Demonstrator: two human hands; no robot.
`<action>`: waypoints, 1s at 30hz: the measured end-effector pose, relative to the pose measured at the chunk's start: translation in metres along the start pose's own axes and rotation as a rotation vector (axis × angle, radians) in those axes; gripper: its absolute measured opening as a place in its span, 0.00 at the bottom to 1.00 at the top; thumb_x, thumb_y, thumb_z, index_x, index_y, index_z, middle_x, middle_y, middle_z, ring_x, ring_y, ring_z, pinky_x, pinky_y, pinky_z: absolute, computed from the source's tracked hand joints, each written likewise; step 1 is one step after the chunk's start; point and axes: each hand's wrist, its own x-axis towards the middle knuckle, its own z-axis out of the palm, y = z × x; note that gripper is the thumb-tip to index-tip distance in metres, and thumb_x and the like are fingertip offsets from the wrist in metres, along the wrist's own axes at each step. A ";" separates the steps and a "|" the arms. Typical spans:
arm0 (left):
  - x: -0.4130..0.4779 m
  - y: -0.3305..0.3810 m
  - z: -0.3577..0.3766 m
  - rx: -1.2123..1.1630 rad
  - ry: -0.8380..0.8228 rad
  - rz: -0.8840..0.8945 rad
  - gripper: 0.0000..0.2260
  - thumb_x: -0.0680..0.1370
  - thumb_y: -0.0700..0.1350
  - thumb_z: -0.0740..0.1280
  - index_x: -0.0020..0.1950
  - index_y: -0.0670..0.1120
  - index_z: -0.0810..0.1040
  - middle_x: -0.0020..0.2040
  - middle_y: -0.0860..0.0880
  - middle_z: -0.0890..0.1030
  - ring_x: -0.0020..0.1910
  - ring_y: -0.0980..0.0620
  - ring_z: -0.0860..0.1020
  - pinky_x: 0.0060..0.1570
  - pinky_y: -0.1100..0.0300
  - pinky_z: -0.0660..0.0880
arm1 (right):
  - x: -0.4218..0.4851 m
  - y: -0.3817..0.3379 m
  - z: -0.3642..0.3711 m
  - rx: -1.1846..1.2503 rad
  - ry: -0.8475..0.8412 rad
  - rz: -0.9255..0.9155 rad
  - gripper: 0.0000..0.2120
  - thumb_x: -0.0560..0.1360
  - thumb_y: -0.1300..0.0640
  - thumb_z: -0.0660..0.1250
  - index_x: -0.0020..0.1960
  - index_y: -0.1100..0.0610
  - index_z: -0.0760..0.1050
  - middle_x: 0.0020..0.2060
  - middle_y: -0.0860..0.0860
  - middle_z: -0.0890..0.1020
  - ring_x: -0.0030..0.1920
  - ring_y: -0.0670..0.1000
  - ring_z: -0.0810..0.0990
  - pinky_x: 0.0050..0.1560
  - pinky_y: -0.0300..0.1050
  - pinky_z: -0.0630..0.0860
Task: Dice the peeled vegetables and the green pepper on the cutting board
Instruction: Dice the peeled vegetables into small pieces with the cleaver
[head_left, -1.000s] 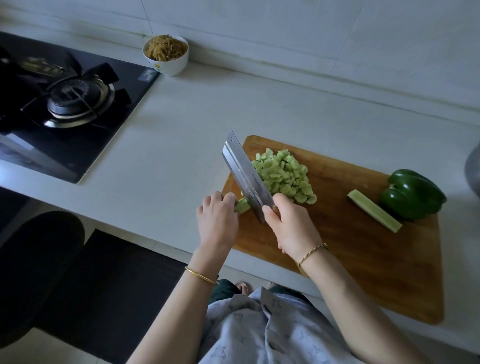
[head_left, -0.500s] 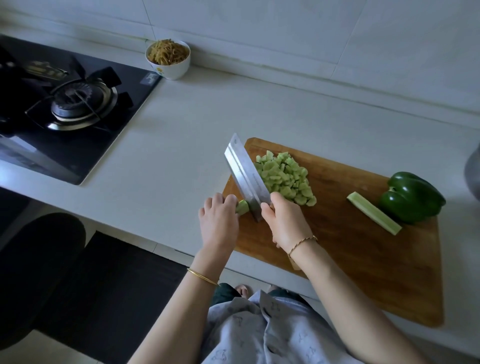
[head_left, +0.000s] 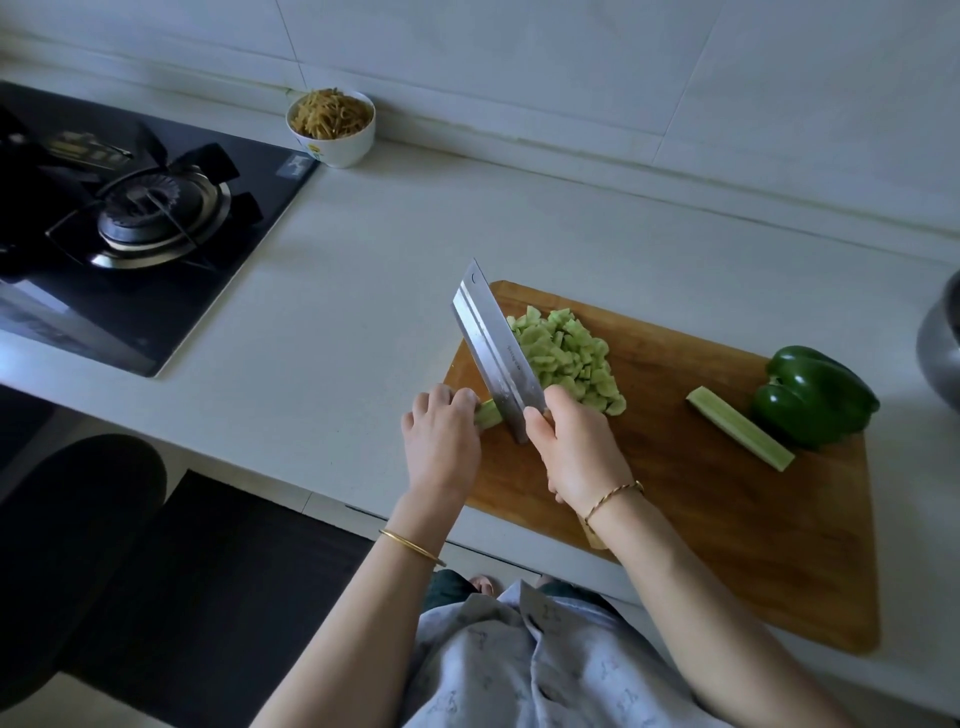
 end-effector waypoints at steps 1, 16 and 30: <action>0.000 0.000 0.000 0.001 -0.001 0.001 0.10 0.80 0.43 0.62 0.60 0.47 0.74 0.59 0.48 0.72 0.60 0.46 0.67 0.58 0.56 0.62 | -0.001 -0.001 0.000 -0.009 -0.006 0.006 0.13 0.82 0.53 0.56 0.42 0.60 0.64 0.32 0.57 0.75 0.29 0.62 0.75 0.29 0.56 0.77; -0.001 -0.006 -0.001 -0.075 0.021 0.002 0.11 0.77 0.42 0.65 0.59 0.48 0.75 0.59 0.49 0.75 0.59 0.48 0.69 0.58 0.56 0.64 | 0.005 -0.002 0.009 -0.006 0.025 0.037 0.16 0.82 0.53 0.56 0.37 0.54 0.58 0.35 0.57 0.77 0.30 0.61 0.76 0.31 0.57 0.77; 0.000 -0.006 0.002 -0.082 0.052 -0.002 0.07 0.77 0.43 0.66 0.55 0.46 0.76 0.56 0.48 0.76 0.57 0.48 0.70 0.56 0.56 0.65 | 0.002 -0.010 0.002 -0.081 -0.049 0.008 0.13 0.82 0.53 0.54 0.41 0.57 0.63 0.34 0.54 0.75 0.33 0.59 0.78 0.34 0.55 0.79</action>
